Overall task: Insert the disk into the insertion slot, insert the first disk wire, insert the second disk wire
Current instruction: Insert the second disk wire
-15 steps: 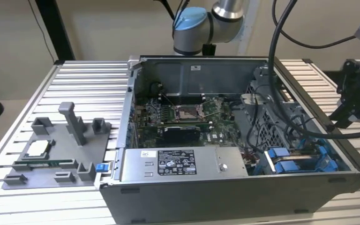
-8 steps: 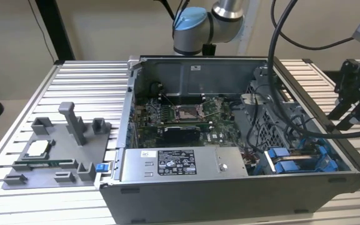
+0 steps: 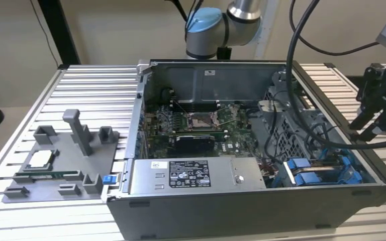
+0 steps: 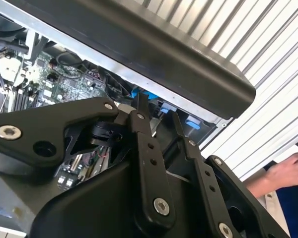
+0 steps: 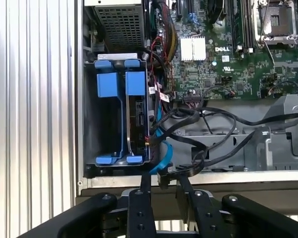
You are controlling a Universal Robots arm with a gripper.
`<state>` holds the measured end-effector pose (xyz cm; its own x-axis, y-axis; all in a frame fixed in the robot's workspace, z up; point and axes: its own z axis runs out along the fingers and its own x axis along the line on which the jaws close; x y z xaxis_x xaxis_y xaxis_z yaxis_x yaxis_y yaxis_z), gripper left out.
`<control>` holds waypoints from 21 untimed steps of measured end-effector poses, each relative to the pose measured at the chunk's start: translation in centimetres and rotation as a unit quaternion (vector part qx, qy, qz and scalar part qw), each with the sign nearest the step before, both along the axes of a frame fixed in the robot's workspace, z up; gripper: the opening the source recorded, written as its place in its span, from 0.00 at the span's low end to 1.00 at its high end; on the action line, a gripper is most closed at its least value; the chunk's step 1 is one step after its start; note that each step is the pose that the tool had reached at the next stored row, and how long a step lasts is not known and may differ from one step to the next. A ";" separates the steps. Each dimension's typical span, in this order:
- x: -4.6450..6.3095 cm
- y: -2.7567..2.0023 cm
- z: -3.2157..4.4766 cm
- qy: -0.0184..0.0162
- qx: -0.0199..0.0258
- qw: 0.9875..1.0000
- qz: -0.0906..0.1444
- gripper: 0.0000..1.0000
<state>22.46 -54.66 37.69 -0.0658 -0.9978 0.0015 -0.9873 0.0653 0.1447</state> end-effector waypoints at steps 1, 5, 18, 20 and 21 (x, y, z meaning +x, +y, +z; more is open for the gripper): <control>0.0 0.00 -0.06 0.001 -0.001 1.000 0.000 1.00; 0.0 0.02 -0.23 0.003 -0.005 1.000 0.000 1.00; 0.0 0.24 -0.50 0.003 -0.007 1.000 0.000 0.00; 0.0 0.26 -0.50 0.003 -0.007 1.000 0.000 0.00; 0.0 0.27 -0.50 0.003 -0.007 1.000 0.000 0.00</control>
<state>22.49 -54.38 37.19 -0.0658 -0.9977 0.0151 -0.9863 0.0673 0.1505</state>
